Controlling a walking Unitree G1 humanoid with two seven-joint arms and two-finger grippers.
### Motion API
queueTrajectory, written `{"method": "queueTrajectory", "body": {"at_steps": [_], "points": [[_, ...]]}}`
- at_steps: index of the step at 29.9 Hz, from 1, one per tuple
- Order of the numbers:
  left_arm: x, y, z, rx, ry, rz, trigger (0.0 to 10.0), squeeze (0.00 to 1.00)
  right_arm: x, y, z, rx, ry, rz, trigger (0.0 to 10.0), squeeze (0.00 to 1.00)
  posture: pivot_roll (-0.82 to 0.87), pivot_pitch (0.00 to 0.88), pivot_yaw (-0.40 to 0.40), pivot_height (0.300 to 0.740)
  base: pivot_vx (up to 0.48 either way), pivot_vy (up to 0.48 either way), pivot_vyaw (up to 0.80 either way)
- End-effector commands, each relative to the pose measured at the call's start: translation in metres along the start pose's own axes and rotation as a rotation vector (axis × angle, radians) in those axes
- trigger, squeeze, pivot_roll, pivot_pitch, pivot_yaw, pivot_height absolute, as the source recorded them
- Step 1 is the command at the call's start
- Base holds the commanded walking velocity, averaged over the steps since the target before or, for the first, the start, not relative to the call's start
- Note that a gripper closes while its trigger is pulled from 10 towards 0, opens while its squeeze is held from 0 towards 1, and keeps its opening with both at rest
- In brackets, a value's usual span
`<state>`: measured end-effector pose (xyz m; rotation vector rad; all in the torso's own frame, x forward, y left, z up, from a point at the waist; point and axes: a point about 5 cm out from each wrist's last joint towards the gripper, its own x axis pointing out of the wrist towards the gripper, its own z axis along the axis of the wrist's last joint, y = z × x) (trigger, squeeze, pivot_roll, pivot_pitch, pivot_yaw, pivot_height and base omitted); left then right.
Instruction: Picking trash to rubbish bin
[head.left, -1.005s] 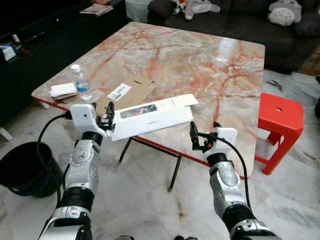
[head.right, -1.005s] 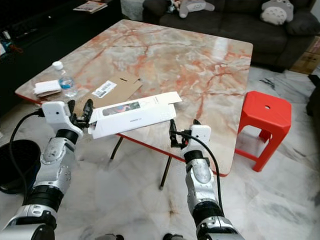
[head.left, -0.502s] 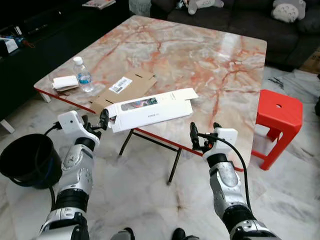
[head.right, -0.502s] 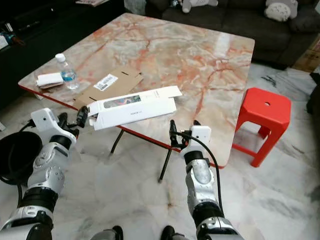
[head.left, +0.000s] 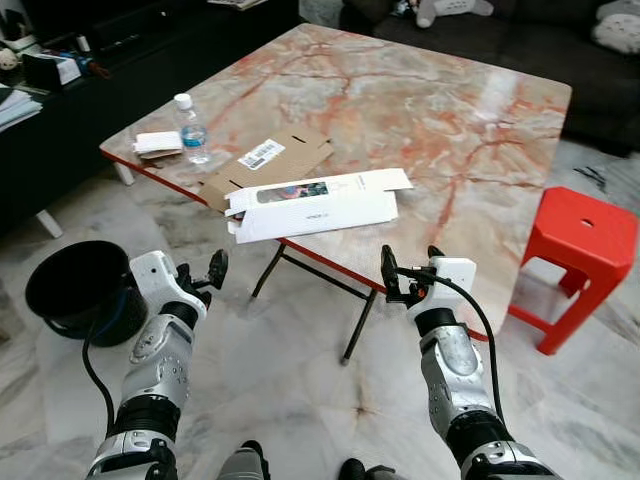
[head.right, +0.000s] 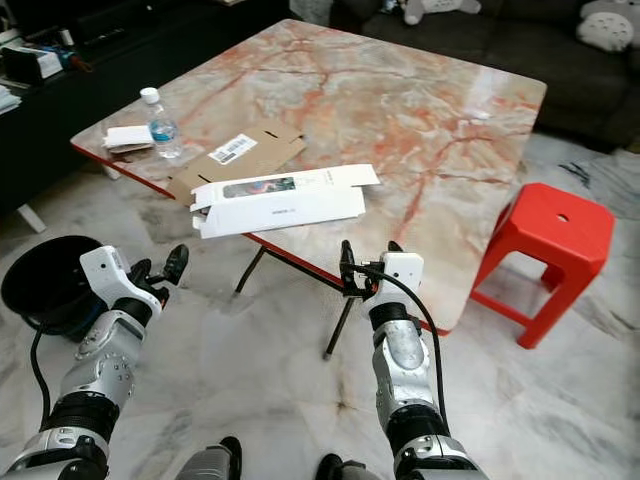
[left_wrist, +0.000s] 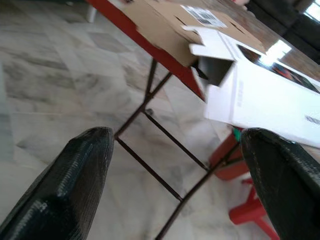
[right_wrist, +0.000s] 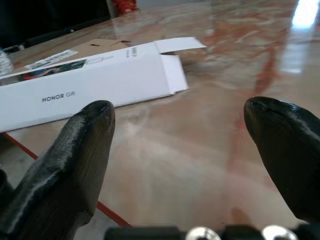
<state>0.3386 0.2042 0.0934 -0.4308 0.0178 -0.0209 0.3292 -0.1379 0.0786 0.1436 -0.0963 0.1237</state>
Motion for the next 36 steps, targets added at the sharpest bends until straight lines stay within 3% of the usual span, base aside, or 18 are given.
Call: {"method": "queueTrajectory", "body": {"at_steps": [1,8,12,18,25,28,31,33,36], "points": [[0.004,-0.002,0.002,0.021,-0.004,-0.003,10.0,0.0,-0.002,-0.001,-0.001,0.0,0.001,-0.004,10.0,0.0,0.17,0.154,-0.036,0.74,0.0,0.0,0.0],[0.009,-0.008,0.01,0.027,-0.033,-0.045,10.0,0.0,-0.001,0.0,0.0,0.001,-0.007,-0.002,10.0,0.0,0.17,0.151,-0.038,0.74,0.0,0.0,0.0],[0.013,-0.012,0.016,0.088,-0.062,-0.065,10.0,0.0,0.004,0.001,0.008,0.001,-0.036,0.007,10.0,0.0,0.16,0.14,-0.042,0.74,0.0,0.0,0.0],[0.016,-0.017,0.02,0.105,-0.083,-0.081,10.0,0.0,0.006,0.002,0.012,0.0,-0.05,0.014,10.0,0.0,0.16,0.146,-0.047,0.74,0.0,0.0,0.0],[0.019,-0.035,0.033,0.265,-0.18,-0.128,10.0,0.0,0.011,0.004,0.022,0.006,-0.091,0.019,10.0,0.0,0.16,0.161,-0.05,0.74,0.0,0.0,0.0],[0.018,-0.04,0.034,0.289,-0.217,-0.143,10.0,0.0,0.015,0.005,0.029,0.005,-0.119,0.024,10.0,0.0,0.16,0.16,-0.053,0.74,0.0,0.0,0.0],[0.018,-0.04,0.028,0.24,-0.191,-0.142,10.0,0.0,0.016,0.006,0.031,0.005,-0.124,0.028,10.0,0.0,0.16,0.158,-0.055,0.74,0.0,0.0,0.0],[0.019,-0.039,0.02,0.119,-0.16,-0.119,10.0,0.0,0.017,0.007,0.034,0.001,-0.135,0.036,10.0,0.0,0.15,0.155,-0.057,0.74,0.0,0.0,0.0],[0.02,-0.039,0.016,0.065,-0.141,-0.117,10.0,0.0,0.016,0.005,0.035,0.0,-0.142,0.035,10.0,0.0,0.14,0.152,-0.06,0.74,0.0,0.0,0.0]]}}
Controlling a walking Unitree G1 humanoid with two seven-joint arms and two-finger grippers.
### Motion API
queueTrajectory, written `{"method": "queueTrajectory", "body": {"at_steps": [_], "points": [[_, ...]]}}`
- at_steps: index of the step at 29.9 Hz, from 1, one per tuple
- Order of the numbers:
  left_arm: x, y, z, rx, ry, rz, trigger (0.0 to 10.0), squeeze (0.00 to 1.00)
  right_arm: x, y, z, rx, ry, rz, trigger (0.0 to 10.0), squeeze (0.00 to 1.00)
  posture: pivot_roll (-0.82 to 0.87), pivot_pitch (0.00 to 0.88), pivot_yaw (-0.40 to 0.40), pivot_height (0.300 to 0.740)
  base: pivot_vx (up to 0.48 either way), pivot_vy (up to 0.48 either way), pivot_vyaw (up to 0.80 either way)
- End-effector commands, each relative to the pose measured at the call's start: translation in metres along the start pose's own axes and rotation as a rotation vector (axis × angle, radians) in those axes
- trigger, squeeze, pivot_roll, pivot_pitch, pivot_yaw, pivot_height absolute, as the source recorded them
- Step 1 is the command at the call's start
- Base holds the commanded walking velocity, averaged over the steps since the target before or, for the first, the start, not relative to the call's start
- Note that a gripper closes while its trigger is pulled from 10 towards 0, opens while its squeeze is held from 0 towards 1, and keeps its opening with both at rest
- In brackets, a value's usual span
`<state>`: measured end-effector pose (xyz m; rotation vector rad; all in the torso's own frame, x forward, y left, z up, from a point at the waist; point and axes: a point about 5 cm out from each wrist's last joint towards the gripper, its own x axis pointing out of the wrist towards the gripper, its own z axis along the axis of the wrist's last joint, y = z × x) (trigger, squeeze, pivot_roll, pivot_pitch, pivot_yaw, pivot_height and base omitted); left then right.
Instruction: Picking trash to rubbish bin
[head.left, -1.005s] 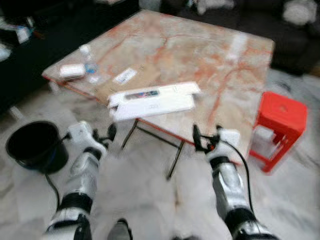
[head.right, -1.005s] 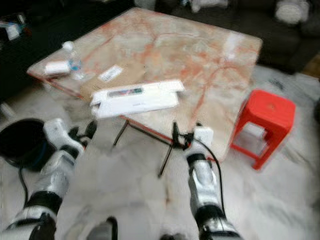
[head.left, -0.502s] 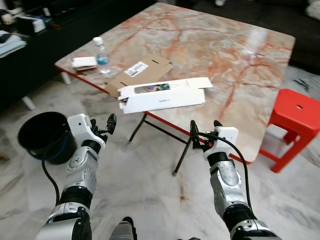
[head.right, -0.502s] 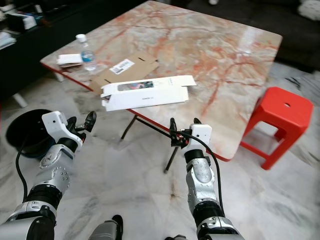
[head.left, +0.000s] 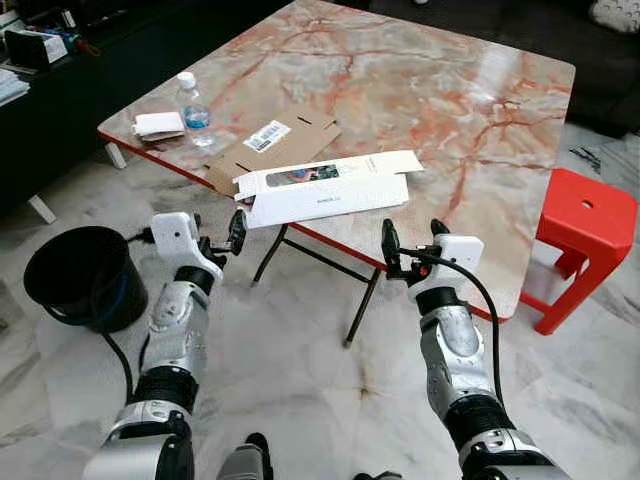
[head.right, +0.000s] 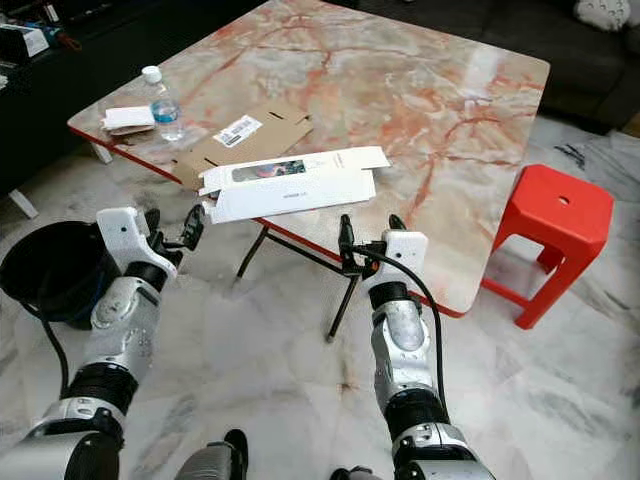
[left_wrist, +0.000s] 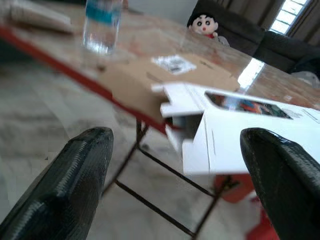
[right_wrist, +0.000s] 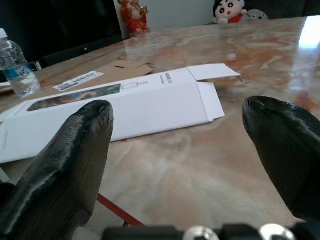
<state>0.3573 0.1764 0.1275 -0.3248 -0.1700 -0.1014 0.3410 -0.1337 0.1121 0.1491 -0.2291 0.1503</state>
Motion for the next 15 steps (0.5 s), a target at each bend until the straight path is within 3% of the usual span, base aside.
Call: {"method": "queueTrajectory", "body": {"at_steps": [1,7,12,15], "points": [[0.002,-0.002,-0.006,-0.084,0.033,0.001,10.0,0.0,0.001,-0.003,0.004,-0.001,-0.013,-0.001,10.0,0.0,0.14,0.152,-0.06,0.74,0.0,0.0,0.0],[0.007,-0.009,-0.011,-0.151,0.065,-0.027,10.0,0.0,-0.003,-0.006,0.004,-0.008,-0.017,-0.003,10.0,0.0,0.13,0.146,-0.062,0.74,0.0,0.0,0.0],[0.008,-0.014,-0.01,-0.109,0.069,-0.05,10.0,0.0,-0.004,-0.006,0.003,-0.01,-0.013,-0.005,10.0,0.0,0.13,0.141,-0.061,0.74,0.0,0.0,0.0],[0.008,-0.016,-0.008,-0.027,0.042,-0.054,10.0,0.0,-0.003,-0.003,0.003,-0.005,-0.009,-0.002,10.0,0.0,0.13,0.14,-0.062,0.74,0.0,0.0,0.0]]}}
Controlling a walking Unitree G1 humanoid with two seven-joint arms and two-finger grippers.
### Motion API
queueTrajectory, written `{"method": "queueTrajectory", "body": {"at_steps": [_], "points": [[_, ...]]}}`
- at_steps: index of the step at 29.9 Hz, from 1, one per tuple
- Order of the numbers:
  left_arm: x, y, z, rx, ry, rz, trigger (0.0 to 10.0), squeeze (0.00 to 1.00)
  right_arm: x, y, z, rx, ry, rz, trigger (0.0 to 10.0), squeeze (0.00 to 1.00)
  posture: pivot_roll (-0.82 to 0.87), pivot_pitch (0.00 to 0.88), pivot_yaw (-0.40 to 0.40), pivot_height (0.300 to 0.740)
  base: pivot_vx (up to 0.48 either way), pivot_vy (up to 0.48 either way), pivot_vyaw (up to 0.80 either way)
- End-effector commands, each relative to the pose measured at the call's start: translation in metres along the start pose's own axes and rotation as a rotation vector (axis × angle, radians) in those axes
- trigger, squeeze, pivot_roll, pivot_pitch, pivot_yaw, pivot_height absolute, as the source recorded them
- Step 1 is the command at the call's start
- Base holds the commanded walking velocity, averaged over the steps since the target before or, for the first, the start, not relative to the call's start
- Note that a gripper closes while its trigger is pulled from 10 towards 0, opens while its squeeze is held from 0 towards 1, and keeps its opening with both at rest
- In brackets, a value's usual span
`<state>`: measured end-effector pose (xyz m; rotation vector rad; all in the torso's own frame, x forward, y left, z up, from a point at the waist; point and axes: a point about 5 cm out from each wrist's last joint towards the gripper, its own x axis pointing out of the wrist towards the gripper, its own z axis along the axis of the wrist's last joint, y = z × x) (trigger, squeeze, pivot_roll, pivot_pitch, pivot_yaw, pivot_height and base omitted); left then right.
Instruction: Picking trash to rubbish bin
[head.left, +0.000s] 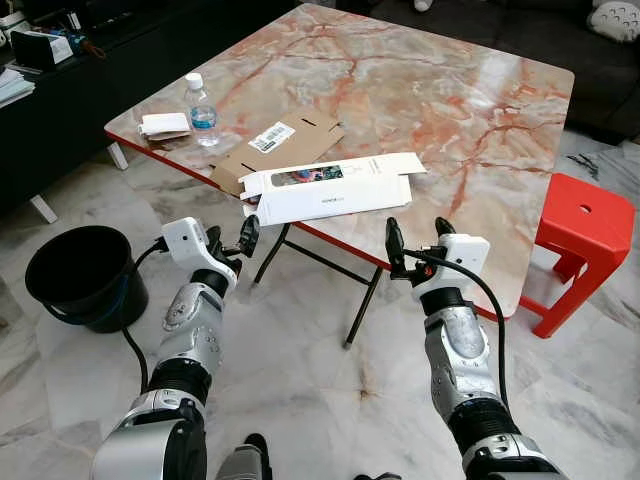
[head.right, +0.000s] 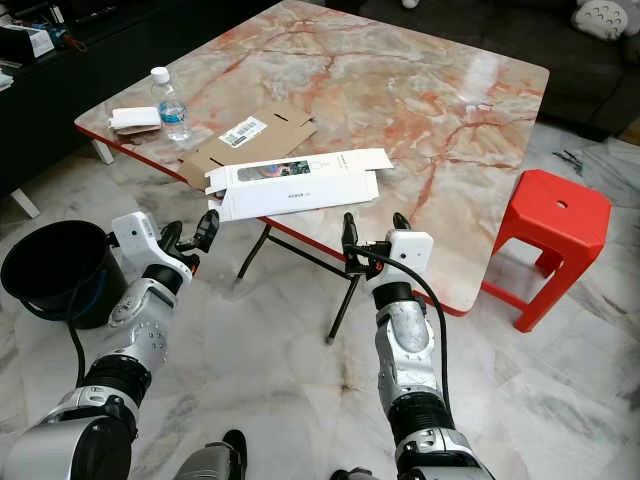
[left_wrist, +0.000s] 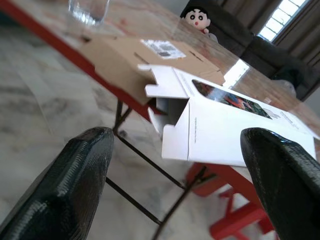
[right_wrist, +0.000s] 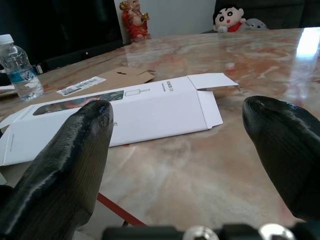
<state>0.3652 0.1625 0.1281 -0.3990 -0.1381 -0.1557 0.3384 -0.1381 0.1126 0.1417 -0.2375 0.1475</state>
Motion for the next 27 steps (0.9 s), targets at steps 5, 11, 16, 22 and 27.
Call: {"method": "queueTrajectory", "body": {"at_steps": [5,11,16,22,27], "points": [[-0.001,-0.006,0.002,0.128,-0.033,-0.022,10.0,0.0,0.003,0.003,0.004,0.008,-0.011,0.006,10.0,0.0,0.13,0.143,-0.066,0.74,0.168,0.0,0.0],[0.0,-0.009,0.007,0.172,-0.066,-0.023,10.0,0.0,0.004,0.003,0.007,0.008,-0.016,0.01,10.0,0.0,0.14,0.163,-0.072,0.74,0.309,0.0,0.0],[0.002,-0.013,0.014,0.223,-0.105,-0.035,10.0,0.0,0.004,0.003,0.007,0.01,-0.016,0.009,10.0,0.0,0.14,0.163,-0.07,0.74,0.369,0.0,0.0],[0.005,-0.019,0.02,0.244,-0.131,-0.055,10.0,0.0,0.004,0.003,0.007,0.012,-0.015,0.006,10.0,0.0,0.14,0.163,-0.068,0.74,0.386,0.0,0.0],[0.008,-0.024,0.026,0.26,-0.157,-0.071,10.0,0.0,0.005,0.003,0.007,0.012,-0.015,0.005,10.0,0.0,0.15,0.162,-0.069,0.74,0.389,0.0,0.0]]}}
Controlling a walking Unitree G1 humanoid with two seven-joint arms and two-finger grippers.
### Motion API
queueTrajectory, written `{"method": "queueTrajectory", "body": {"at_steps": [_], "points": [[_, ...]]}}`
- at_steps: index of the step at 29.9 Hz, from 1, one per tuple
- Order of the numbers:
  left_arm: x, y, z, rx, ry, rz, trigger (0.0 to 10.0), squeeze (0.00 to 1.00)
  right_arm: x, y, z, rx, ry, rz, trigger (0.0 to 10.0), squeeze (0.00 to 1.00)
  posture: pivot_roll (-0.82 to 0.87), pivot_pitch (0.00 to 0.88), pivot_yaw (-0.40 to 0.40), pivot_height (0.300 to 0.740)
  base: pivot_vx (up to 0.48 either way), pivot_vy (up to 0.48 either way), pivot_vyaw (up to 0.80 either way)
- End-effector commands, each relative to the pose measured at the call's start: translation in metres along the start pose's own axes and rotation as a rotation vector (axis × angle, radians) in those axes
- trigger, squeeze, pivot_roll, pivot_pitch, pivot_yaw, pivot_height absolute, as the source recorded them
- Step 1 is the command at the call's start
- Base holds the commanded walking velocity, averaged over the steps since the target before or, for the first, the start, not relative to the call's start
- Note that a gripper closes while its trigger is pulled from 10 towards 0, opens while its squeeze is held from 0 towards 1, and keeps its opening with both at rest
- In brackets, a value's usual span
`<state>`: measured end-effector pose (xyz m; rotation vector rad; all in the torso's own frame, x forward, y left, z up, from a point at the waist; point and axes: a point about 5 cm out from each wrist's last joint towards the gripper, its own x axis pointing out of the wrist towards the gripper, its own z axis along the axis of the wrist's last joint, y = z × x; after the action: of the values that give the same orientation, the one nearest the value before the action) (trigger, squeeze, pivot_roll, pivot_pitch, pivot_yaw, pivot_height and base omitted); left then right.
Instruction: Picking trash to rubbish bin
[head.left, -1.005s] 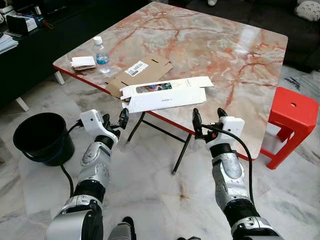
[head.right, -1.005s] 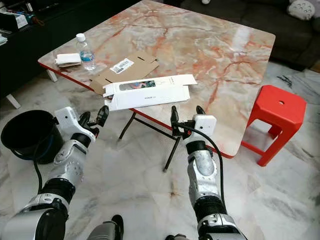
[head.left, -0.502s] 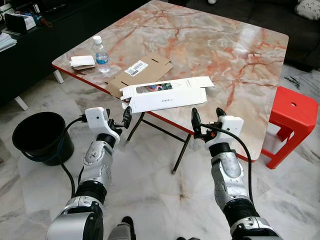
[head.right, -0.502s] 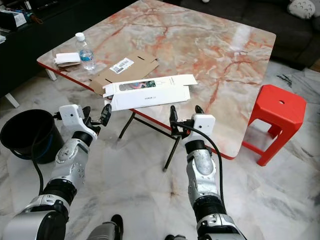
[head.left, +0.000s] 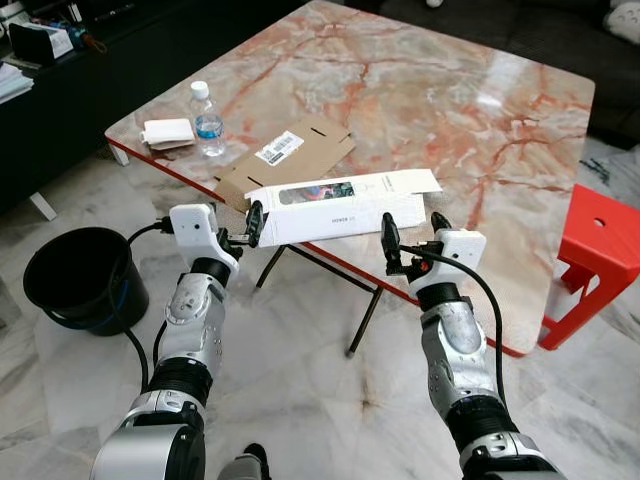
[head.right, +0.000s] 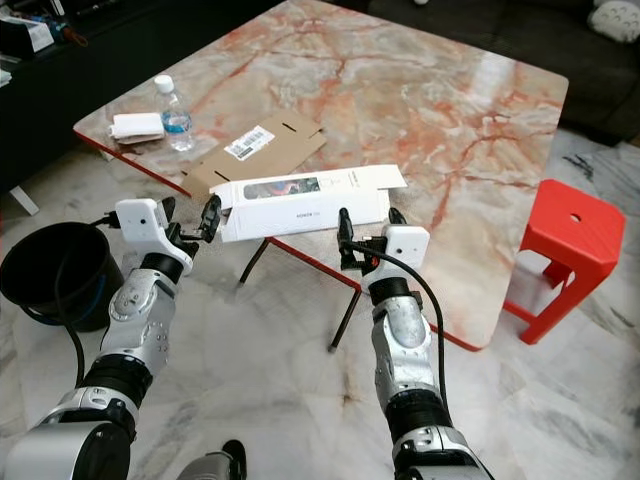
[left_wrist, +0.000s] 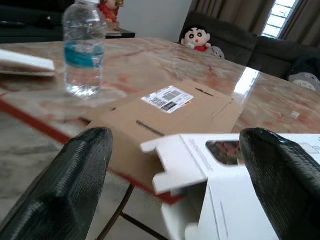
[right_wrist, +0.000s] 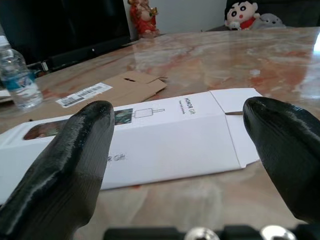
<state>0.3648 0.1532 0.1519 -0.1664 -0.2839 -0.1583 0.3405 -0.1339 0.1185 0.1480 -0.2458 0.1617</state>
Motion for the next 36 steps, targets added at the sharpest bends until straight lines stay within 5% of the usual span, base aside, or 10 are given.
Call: {"method": "queueTrajectory", "body": {"at_steps": [1,17,36], "points": [[0.006,-0.005,0.01,0.023,-0.043,-0.022,10.0,0.0,0.001,-0.002,0.002,0.004,-0.007,-0.009,10.0,0.0,0.15,0.162,-0.069,0.74,0.39,0.0,0.0],[0.008,-0.013,0.016,0.039,-0.072,-0.057,10.0,0.0,0.0,-0.002,0.003,0.007,-0.009,-0.014,10.0,0.0,0.14,0.16,-0.065,0.74,0.385,0.0,0.0],[-0.01,-0.008,0.008,0.044,-0.047,-0.038,10.0,0.0,-0.001,-0.002,0.0,0.01,0.001,-0.011,10.0,0.0,0.15,0.165,-0.066,0.74,0.0,0.0,0.0]]}}
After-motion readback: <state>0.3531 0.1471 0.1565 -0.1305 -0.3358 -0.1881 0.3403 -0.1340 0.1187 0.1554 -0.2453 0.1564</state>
